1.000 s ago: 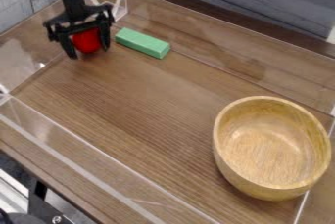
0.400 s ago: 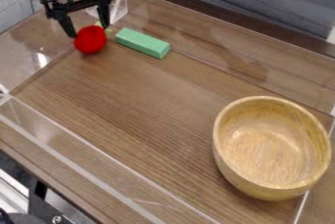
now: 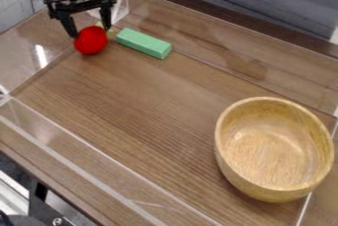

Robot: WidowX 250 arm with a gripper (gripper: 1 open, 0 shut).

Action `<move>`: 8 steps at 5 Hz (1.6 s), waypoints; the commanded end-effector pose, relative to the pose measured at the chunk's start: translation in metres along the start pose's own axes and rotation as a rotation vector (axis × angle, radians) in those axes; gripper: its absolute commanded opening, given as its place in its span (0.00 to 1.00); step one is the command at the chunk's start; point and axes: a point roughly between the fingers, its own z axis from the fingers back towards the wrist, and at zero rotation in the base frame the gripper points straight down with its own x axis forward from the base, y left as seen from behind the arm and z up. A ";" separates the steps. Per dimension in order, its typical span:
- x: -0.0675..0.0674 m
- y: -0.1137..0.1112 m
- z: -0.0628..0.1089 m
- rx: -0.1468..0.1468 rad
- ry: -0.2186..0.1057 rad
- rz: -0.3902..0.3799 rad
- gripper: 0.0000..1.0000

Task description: Move the red object to the right side of the table

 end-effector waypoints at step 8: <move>-0.002 0.008 0.056 -0.011 -0.011 -0.080 1.00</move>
